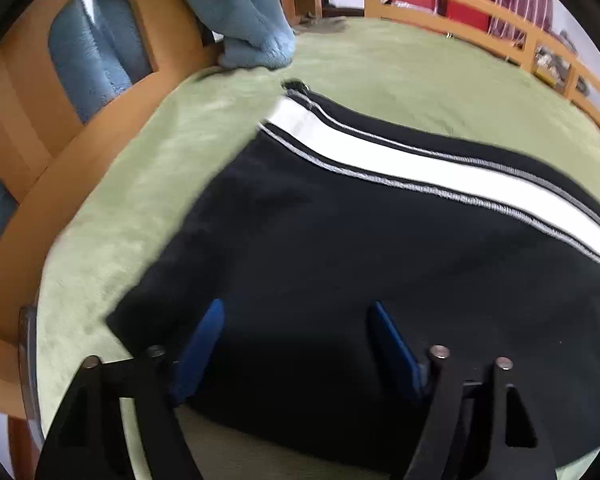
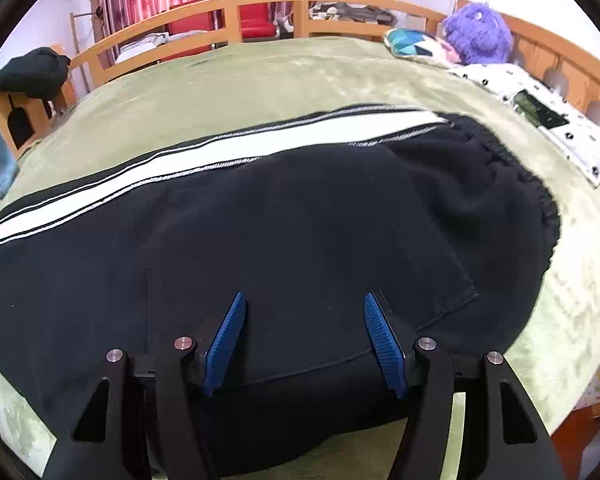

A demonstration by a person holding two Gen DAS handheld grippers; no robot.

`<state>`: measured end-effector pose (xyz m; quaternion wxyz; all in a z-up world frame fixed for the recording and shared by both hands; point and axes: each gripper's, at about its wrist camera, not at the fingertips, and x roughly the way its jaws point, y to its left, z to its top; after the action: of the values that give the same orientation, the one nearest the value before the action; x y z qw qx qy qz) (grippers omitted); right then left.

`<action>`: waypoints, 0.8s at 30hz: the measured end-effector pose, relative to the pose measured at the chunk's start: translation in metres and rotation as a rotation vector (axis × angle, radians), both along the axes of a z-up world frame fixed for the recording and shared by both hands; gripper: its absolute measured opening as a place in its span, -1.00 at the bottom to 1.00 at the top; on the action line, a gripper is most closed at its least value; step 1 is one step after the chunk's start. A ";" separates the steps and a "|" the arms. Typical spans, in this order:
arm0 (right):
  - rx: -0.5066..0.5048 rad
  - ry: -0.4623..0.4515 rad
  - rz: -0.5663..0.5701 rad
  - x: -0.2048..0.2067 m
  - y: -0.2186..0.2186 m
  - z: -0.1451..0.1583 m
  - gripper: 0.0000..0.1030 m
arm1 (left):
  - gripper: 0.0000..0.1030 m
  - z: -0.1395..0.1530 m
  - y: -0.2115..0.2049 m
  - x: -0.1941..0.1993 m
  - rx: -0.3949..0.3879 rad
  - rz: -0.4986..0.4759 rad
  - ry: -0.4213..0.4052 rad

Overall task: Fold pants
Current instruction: 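Grasp the pant leg end with the left tool and lift it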

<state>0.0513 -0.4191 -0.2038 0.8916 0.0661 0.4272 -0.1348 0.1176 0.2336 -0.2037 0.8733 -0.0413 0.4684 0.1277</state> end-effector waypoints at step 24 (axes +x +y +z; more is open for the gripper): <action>0.023 -0.056 0.079 0.016 0.078 0.039 0.19 | 0.33 0.000 0.065 -0.049 -0.341 0.120 -0.123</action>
<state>0.0670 -0.3406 -0.1652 0.9070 0.0631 0.4060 -0.0926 0.0685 0.2986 -0.2039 0.8713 -0.2241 0.4259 0.0955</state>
